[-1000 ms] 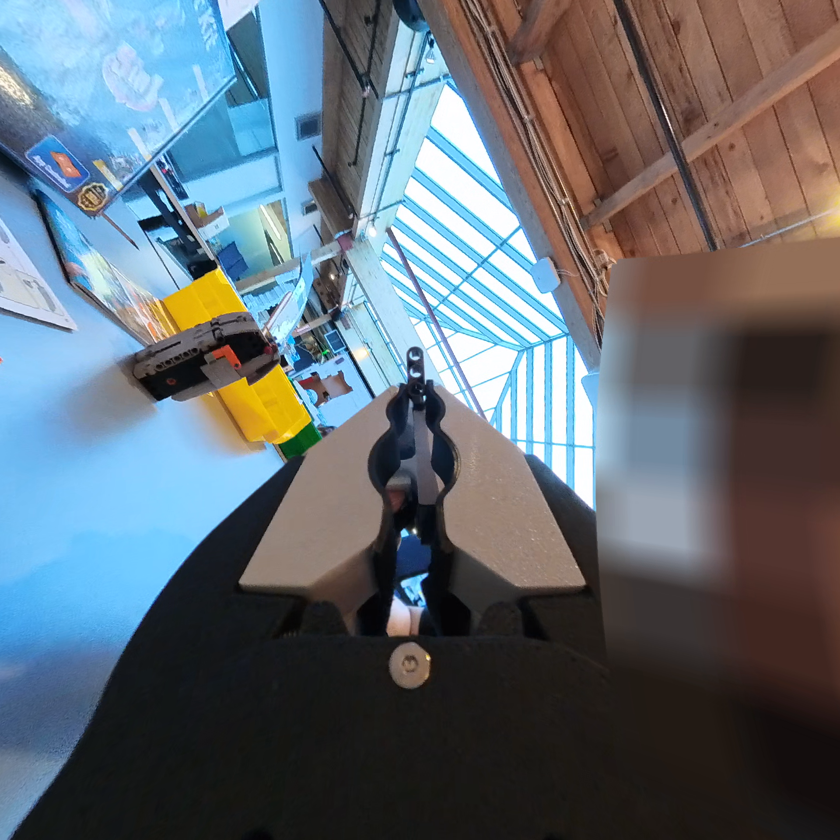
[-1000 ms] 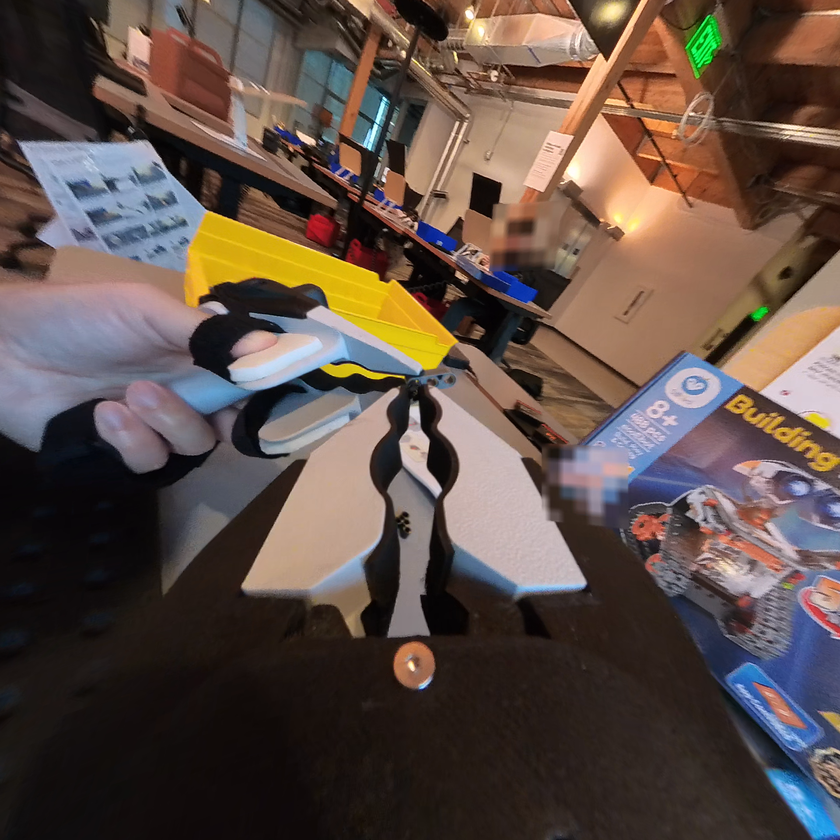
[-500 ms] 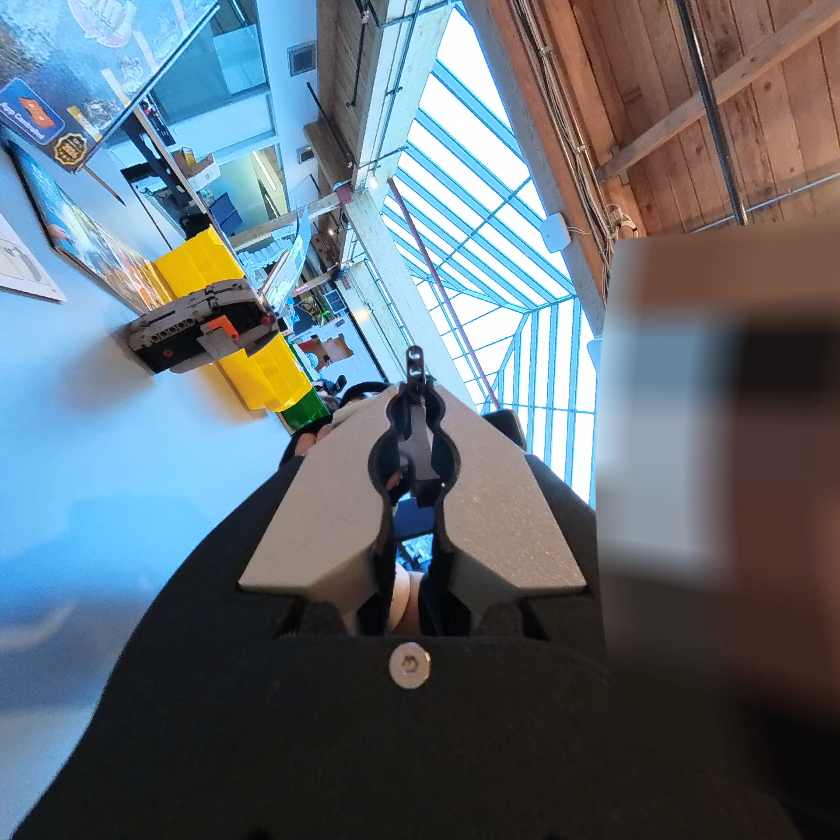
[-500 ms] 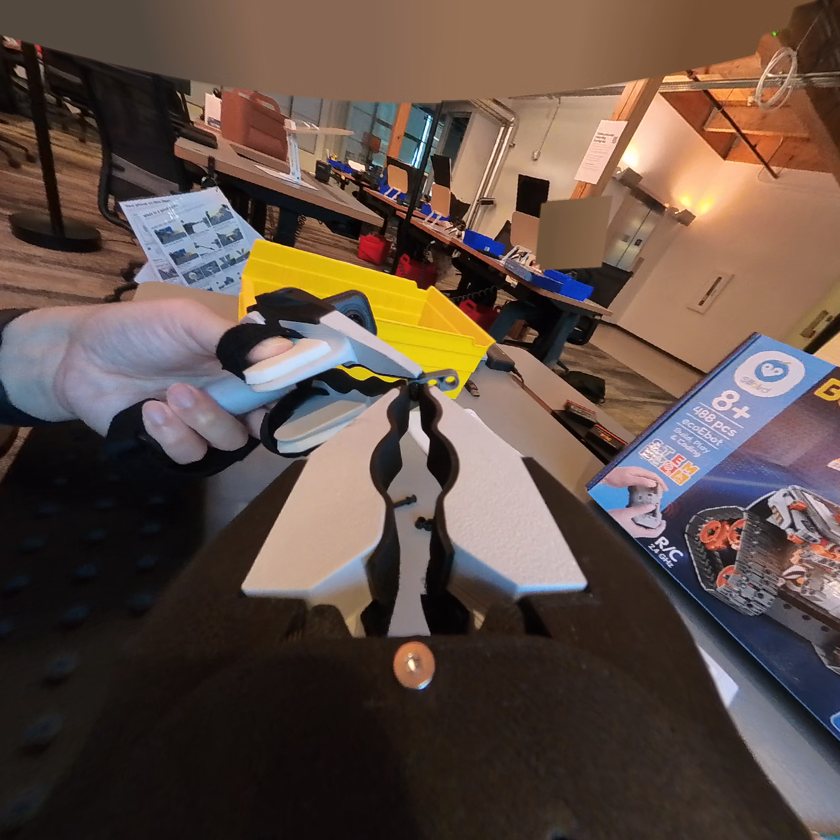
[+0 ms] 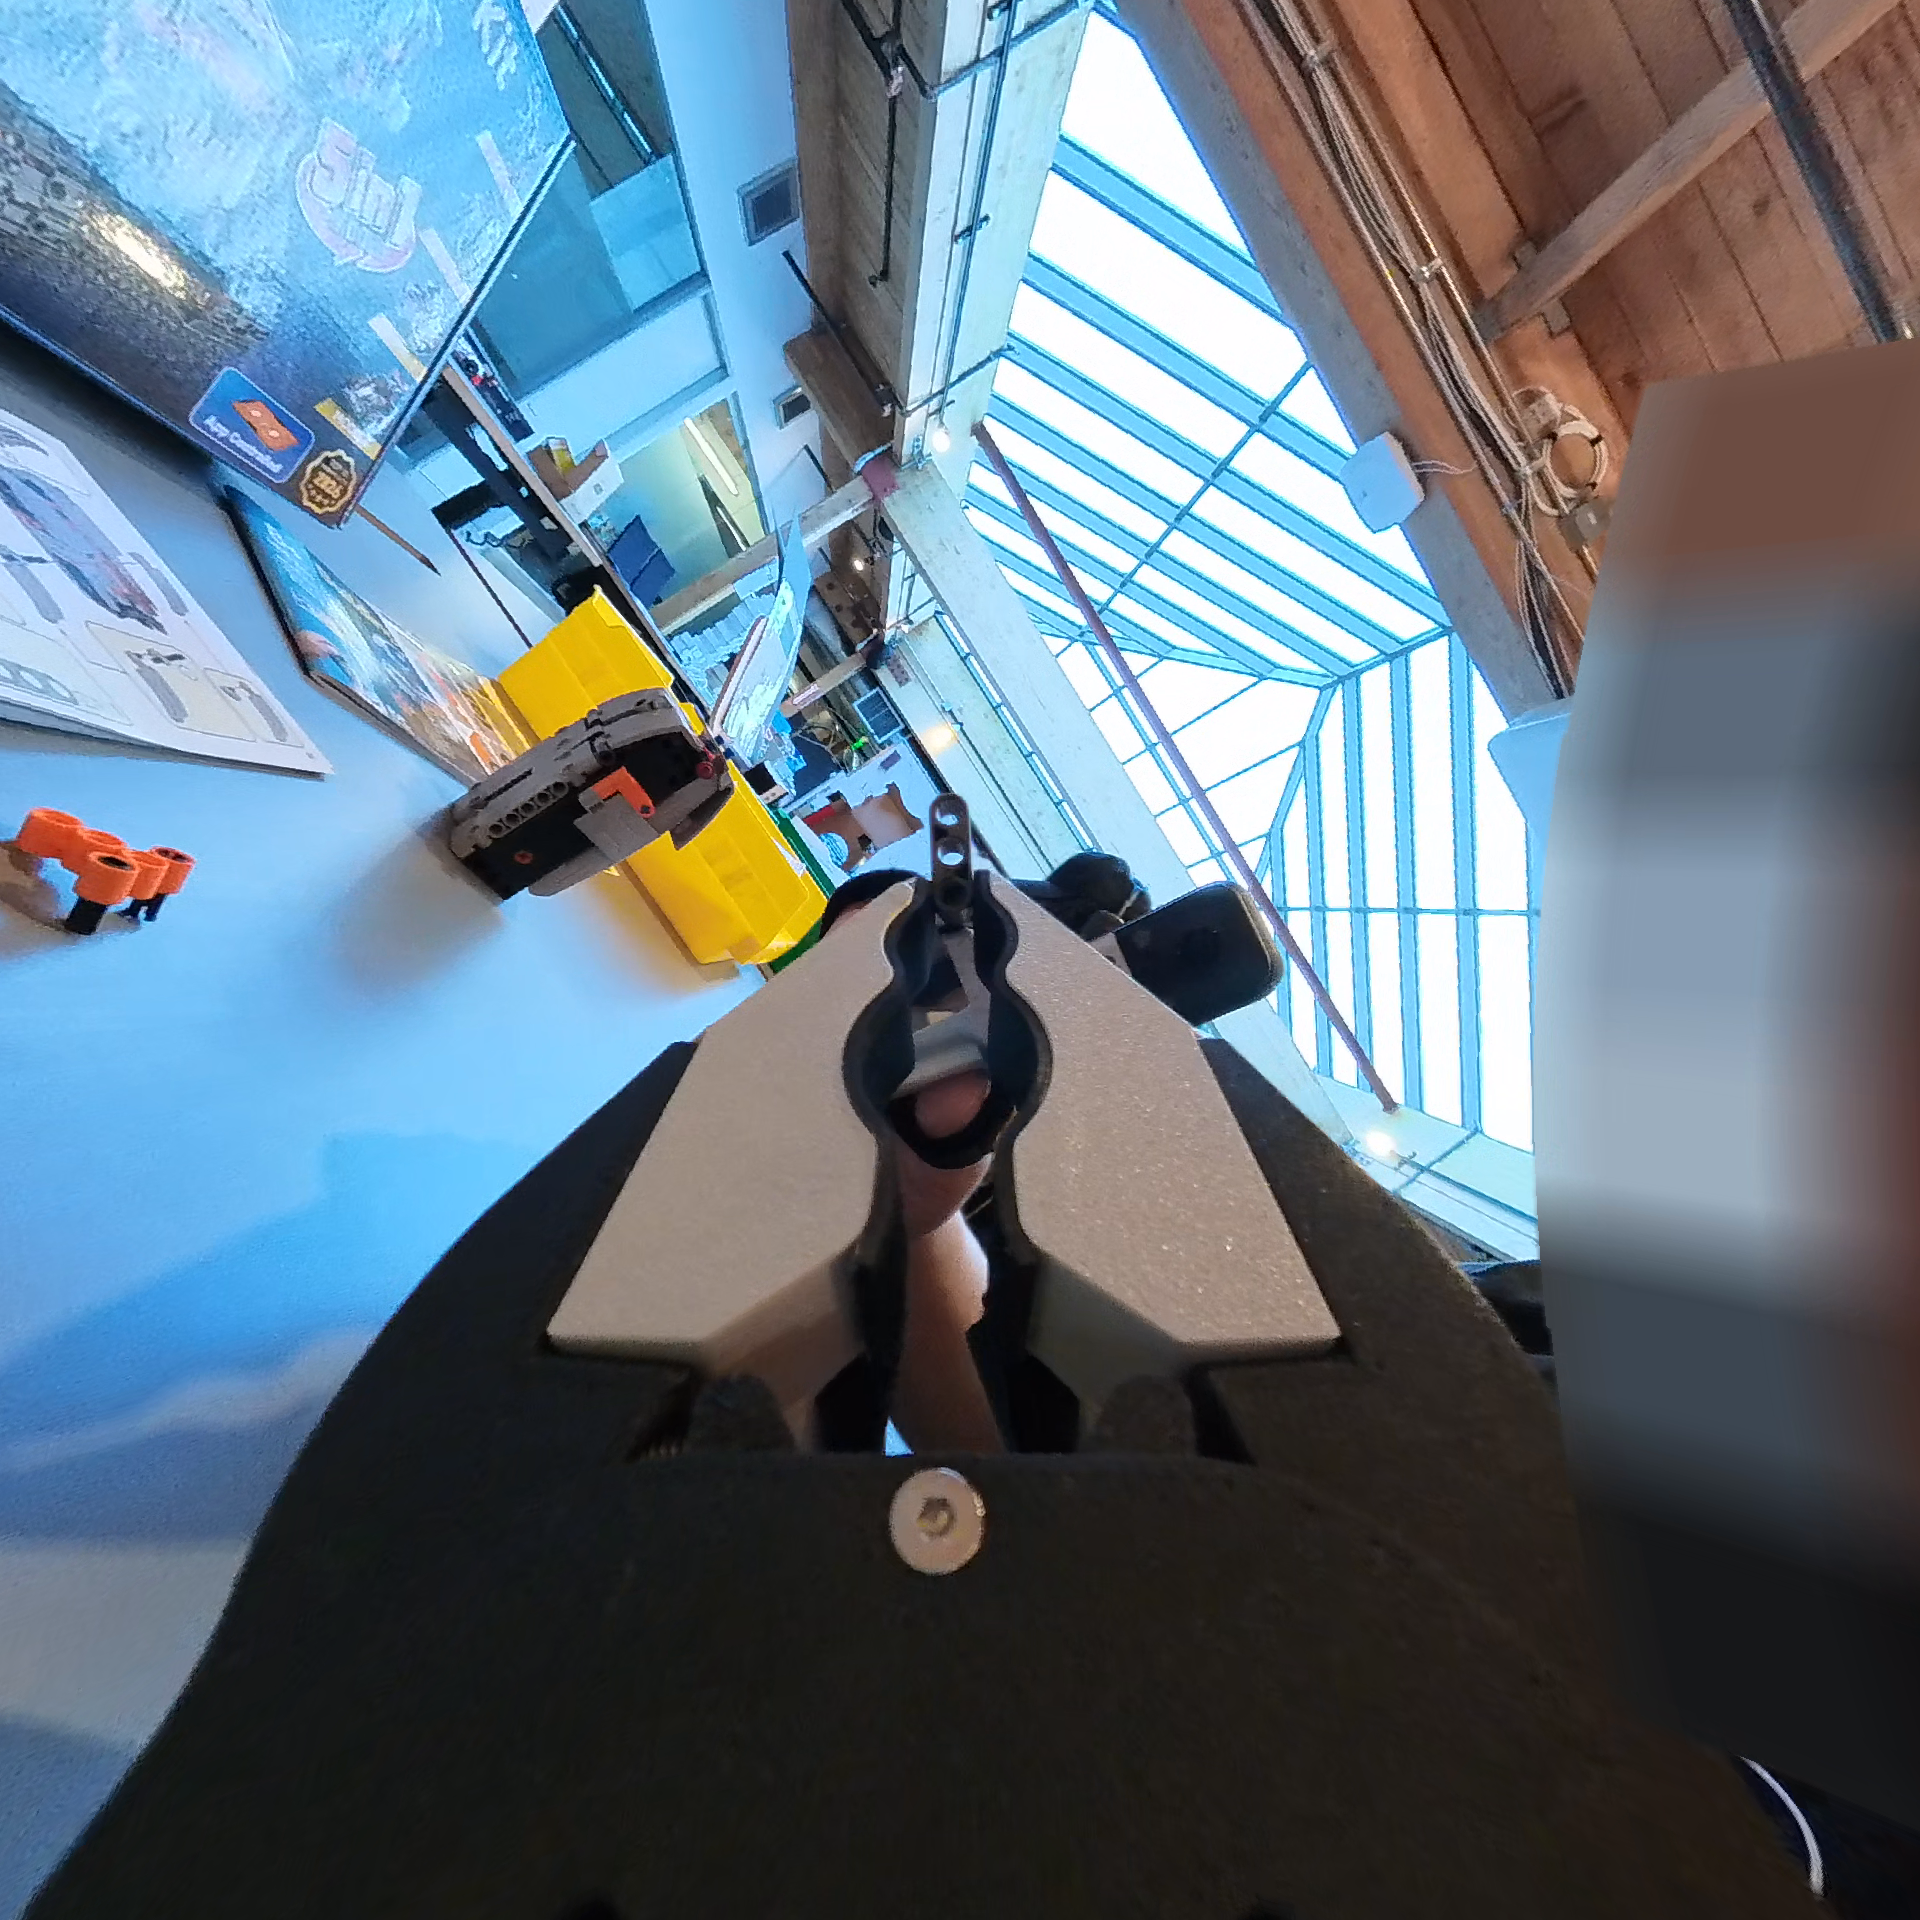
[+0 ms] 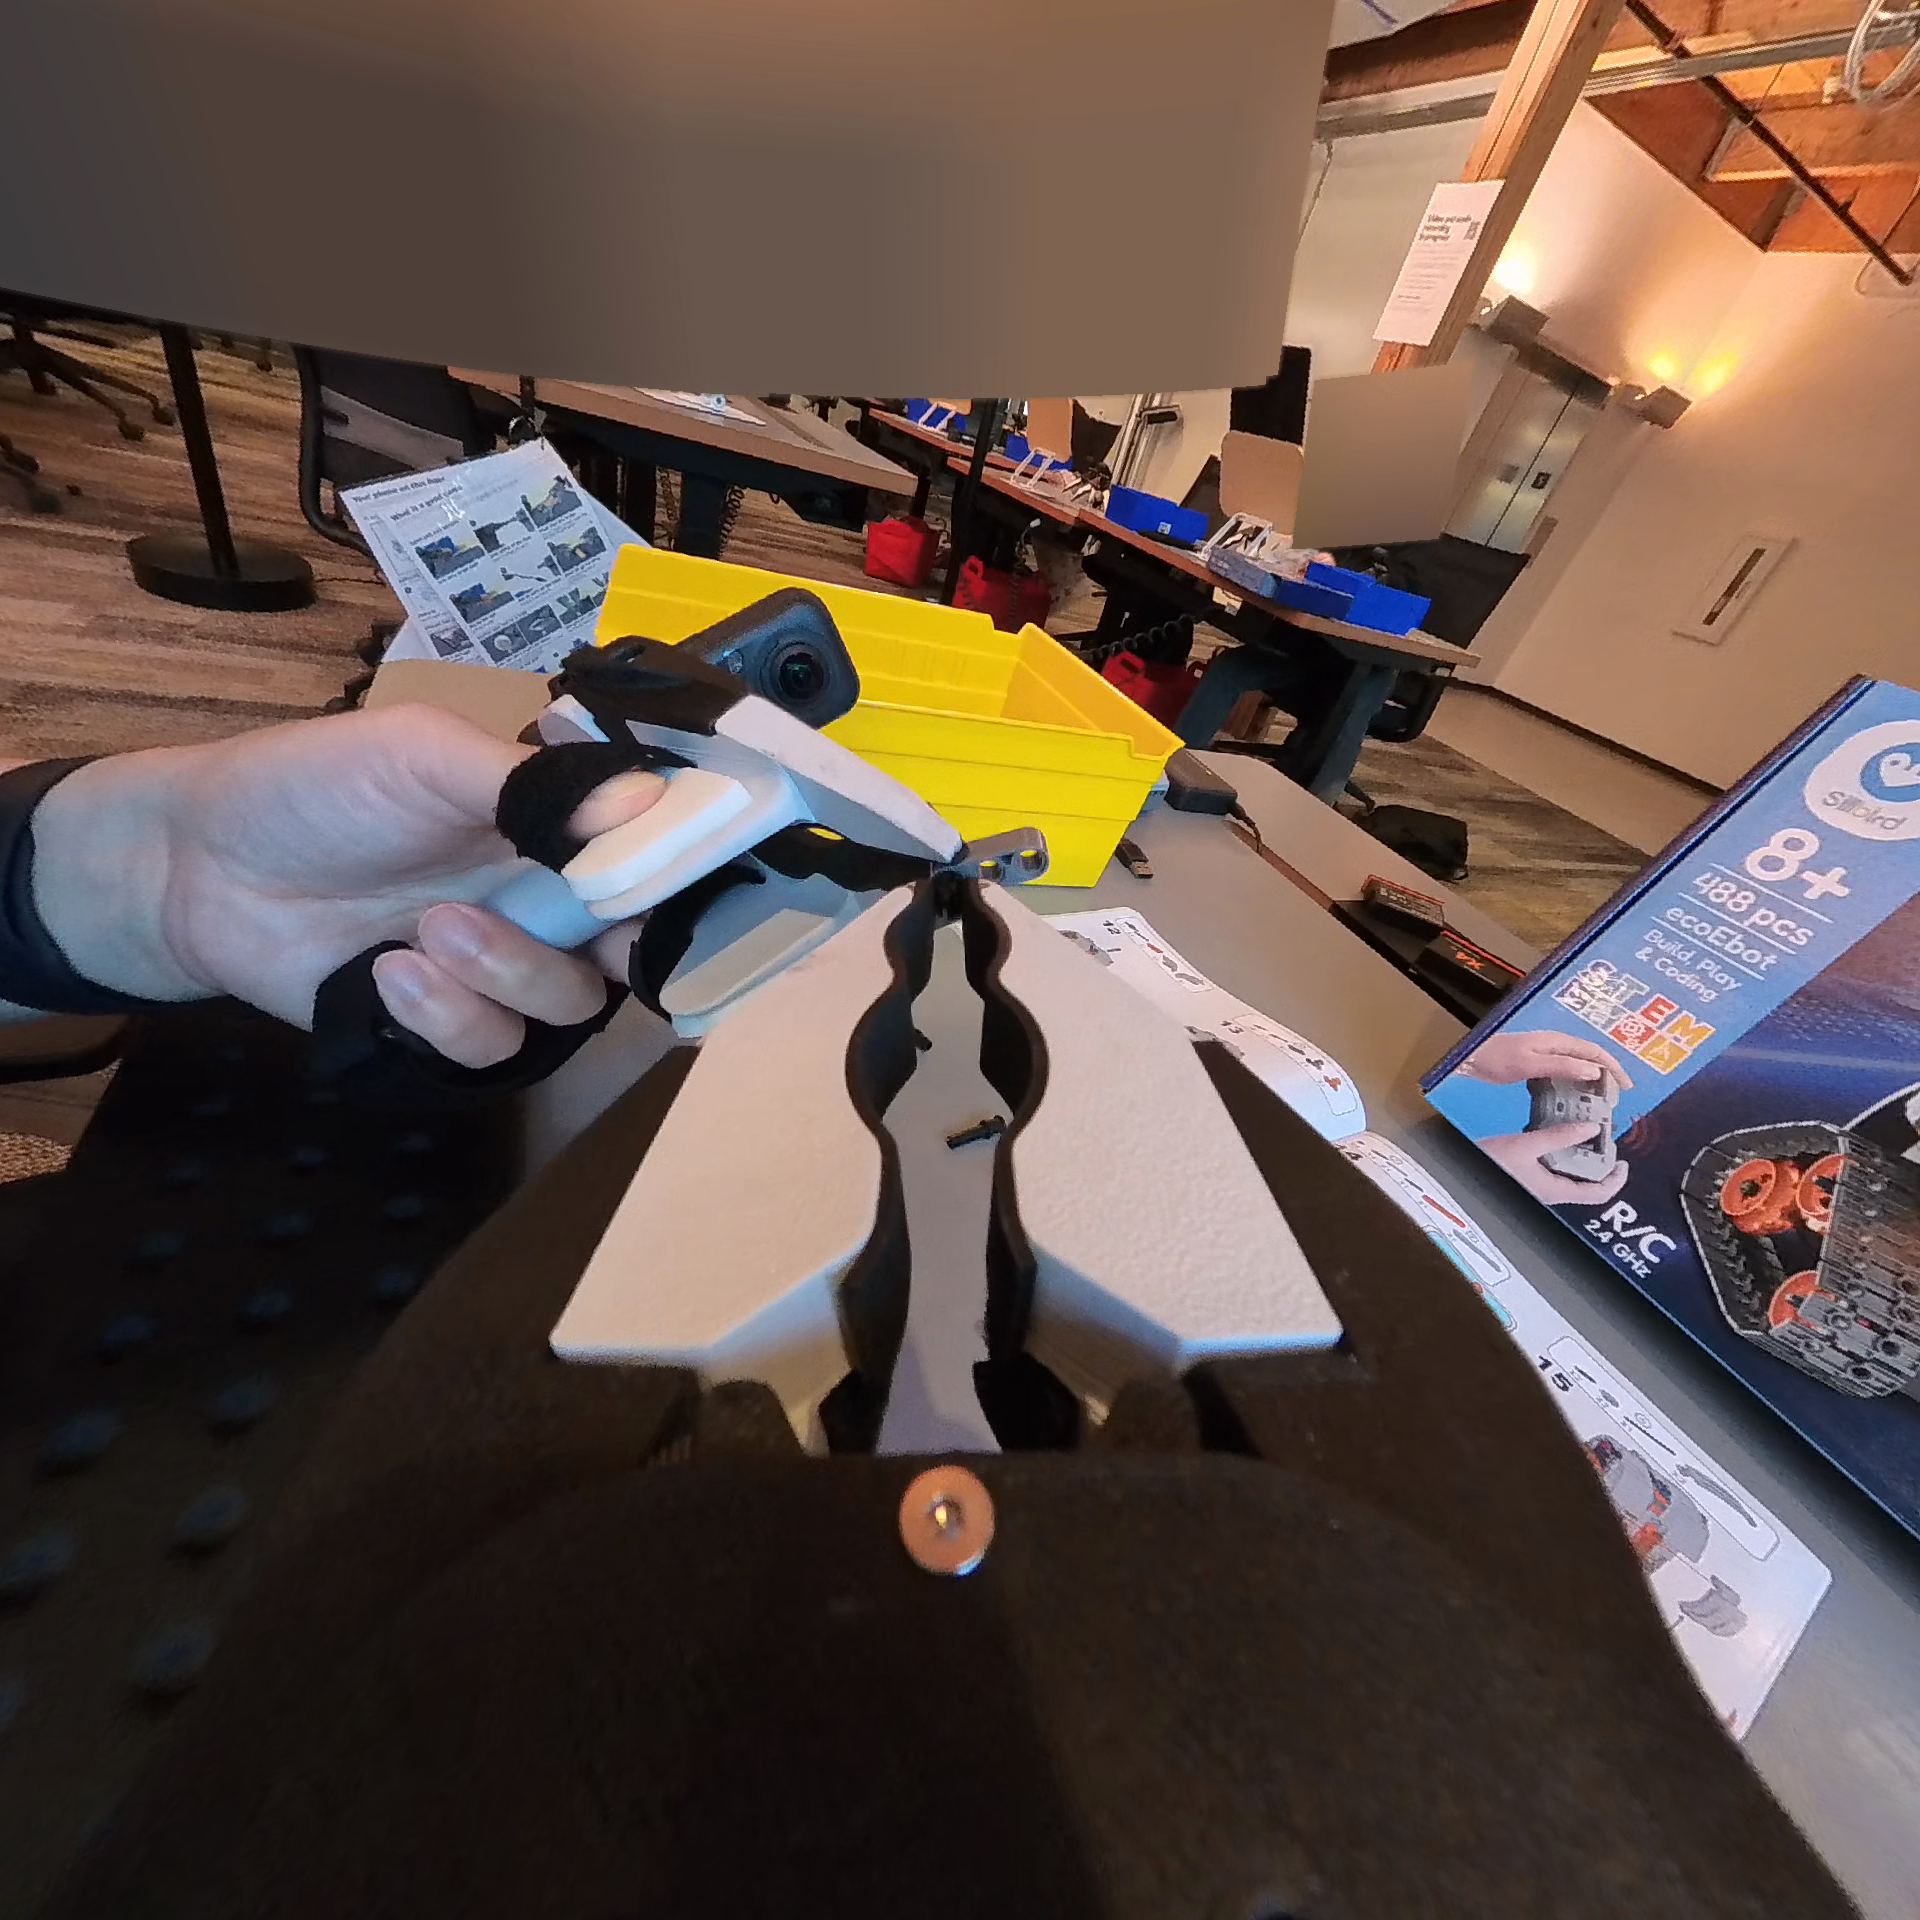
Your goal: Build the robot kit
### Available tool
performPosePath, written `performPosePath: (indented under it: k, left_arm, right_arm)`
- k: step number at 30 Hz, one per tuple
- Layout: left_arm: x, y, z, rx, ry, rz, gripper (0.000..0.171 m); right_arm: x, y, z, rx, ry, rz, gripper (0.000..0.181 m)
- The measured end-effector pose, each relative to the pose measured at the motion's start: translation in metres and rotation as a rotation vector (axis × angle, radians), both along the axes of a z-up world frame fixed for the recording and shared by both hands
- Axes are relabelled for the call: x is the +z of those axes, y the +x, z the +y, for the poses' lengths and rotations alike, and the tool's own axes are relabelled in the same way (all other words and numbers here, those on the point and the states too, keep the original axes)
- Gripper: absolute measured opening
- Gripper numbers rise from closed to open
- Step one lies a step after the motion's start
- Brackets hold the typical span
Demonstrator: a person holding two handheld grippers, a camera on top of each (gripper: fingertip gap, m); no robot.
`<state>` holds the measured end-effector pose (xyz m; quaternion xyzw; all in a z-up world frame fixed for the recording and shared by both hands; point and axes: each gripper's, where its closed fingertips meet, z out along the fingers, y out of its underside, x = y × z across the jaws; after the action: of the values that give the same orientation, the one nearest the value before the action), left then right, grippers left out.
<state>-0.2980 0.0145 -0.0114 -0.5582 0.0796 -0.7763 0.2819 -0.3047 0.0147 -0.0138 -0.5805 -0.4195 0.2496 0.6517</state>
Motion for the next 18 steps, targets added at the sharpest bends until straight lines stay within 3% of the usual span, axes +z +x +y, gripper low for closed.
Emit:
performPosePath:
  k: [18]
  left_arm:
    - [-0.0079, 0.0, 0.0, 0.012, -0.015, 0.025, 0.004]
  right_arm:
    - [-0.009, -0.0006, 0.0003, -0.013, -0.015, -0.056, 0.002]
